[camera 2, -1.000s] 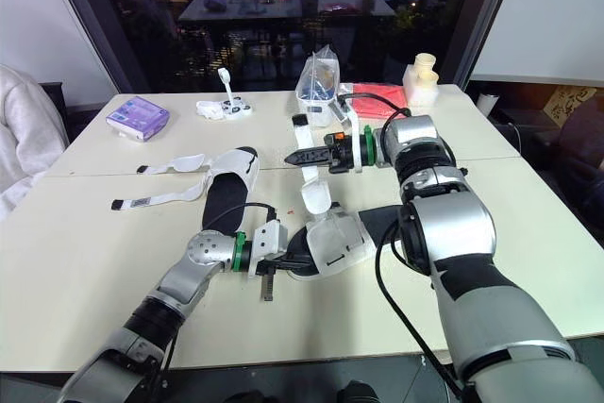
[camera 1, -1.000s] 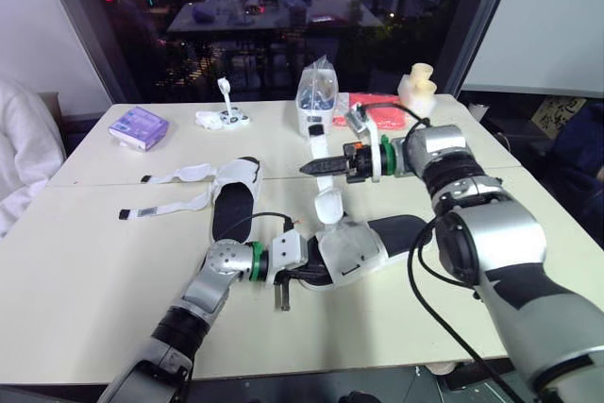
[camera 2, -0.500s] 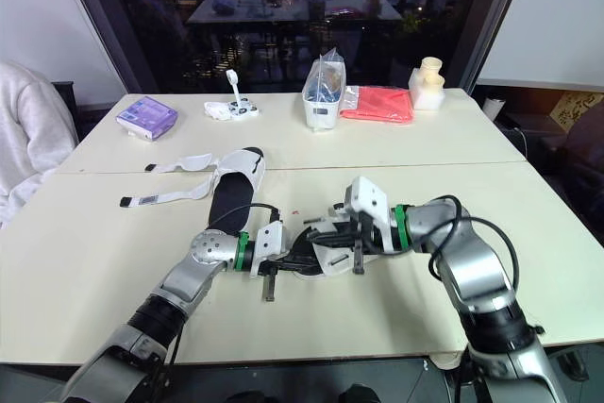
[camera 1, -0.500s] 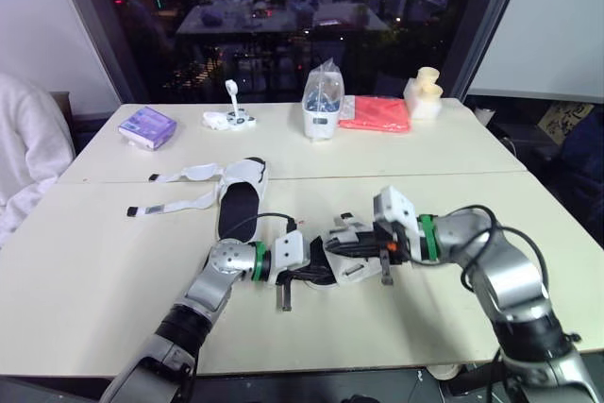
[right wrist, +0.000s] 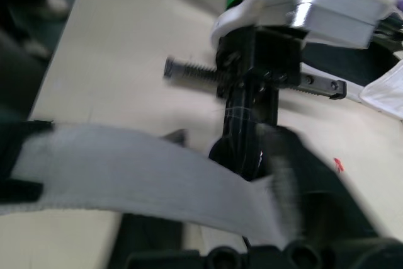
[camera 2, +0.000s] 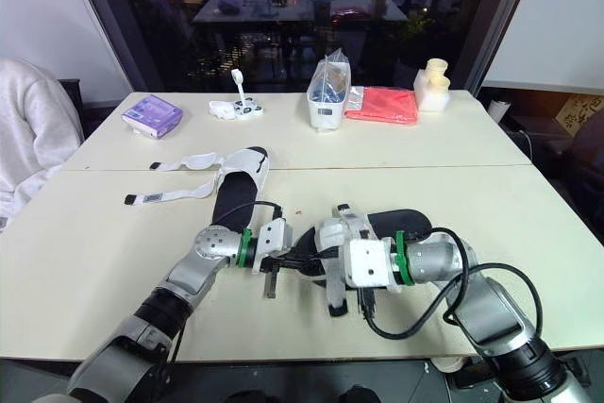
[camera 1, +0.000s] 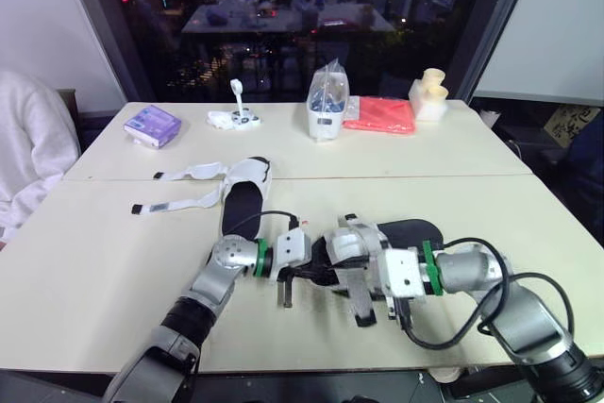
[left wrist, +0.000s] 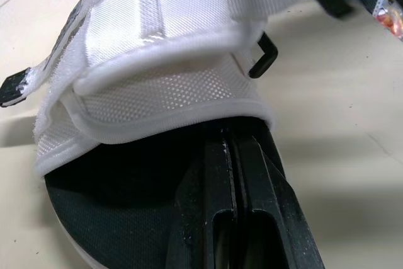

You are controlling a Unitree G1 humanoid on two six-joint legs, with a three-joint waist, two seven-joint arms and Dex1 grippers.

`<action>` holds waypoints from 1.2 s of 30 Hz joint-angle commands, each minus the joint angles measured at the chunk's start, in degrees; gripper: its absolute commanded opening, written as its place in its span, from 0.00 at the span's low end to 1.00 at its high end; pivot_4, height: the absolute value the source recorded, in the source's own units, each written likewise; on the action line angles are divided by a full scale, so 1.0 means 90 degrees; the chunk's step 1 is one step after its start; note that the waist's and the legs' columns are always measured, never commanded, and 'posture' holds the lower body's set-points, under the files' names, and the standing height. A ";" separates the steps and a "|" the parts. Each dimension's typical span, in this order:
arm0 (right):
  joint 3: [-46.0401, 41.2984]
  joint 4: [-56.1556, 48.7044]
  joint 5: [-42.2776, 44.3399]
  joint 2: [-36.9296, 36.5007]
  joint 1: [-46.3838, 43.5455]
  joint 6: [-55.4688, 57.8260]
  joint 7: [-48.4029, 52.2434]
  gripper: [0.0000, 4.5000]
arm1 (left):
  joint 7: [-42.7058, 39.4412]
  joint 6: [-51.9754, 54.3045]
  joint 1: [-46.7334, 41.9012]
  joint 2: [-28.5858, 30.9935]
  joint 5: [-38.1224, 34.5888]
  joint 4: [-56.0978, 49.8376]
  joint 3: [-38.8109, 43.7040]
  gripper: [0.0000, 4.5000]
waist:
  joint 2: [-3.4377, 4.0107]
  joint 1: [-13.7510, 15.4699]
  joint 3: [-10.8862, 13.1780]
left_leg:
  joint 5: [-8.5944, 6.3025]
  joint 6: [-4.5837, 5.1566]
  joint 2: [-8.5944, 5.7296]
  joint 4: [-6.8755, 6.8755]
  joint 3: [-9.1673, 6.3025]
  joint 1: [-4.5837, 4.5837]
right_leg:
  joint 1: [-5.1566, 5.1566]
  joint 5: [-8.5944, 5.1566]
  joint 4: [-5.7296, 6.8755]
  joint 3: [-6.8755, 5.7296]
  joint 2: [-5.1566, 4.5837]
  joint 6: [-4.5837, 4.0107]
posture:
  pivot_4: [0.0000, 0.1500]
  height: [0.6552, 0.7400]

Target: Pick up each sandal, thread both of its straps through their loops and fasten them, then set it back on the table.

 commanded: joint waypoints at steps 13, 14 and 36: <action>-0.1616 -0.0221 0.1095 -0.2469 0.1649 -0.0175 0.1003 0.99 | -0.0054 -0.0195 -0.0119 -0.0074 0.0033 0.0247 -0.0019 0.00 | -0.0007 0.0115 0.0003 | 0.0000 0.0000 0.0002 0.0005 -0.0005 0.0005 | 0.0014 -0.0011 -0.0008 -0.0003 0.0001 -0.0021 | 1.00 1.00; -0.1713 -0.0246 0.1349 -0.2565 0.1653 0.0172 0.1101 0.99 | -0.0066 -0.0217 -0.0133 -0.0086 0.0036 0.0272 -0.0026 0.00 | -0.0007 0.0116 0.0003 | 0.0000 0.0000 0.0003 0.0006 -0.0006 0.0005 | 0.0014 -0.0011 -0.0008 -0.0003 0.0000 -0.0022 | 1.00 1.00; -0.0848 0.0555 0.5218 -0.0969 -0.0253 0.7692 -0.0585 0.99 | -0.0130 -0.0549 -0.0322 -0.0215 0.0149 0.0540 -0.0045 0.00 | -0.0009 0.0121 0.0003 | 0.0000 0.0000 -0.0002 0.0007 -0.0025 -0.0027 | -0.0009 -0.0004 -0.0016 -0.0021 -0.0033 -0.0030 | 1.00 1.00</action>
